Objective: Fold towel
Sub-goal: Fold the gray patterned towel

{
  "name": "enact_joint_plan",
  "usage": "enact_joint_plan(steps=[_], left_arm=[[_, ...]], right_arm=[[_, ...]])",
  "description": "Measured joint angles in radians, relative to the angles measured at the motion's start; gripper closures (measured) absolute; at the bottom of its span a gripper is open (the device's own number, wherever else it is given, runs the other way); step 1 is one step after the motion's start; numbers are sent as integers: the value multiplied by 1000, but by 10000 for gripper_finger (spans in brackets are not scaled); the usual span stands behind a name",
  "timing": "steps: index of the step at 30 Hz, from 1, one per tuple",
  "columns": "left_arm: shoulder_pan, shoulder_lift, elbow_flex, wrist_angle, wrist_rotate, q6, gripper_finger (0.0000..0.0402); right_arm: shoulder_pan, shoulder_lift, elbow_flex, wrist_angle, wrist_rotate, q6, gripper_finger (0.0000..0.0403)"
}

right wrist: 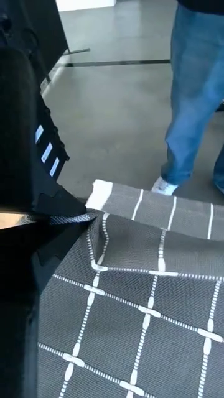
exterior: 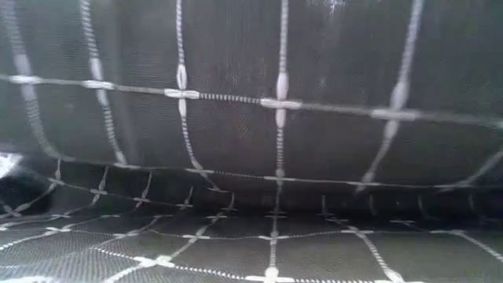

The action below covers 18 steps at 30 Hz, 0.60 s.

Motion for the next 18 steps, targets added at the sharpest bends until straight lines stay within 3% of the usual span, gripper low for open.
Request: enact_joint_plan(steps=[5, 14, 18], left_arm=[[-20, 64, 0, 48, 26, -4, 386], [-7, 81, 0, 66, 122, -50, 285], [-4, 68, 0, -6, 118, -47, 253]], right_arm=[[17, 1, 0, 3, -11, 2, 395], [16, 2, 0, -18, -73, 40, 284], [0, -3, 0, -90, -87, 88, 259]])
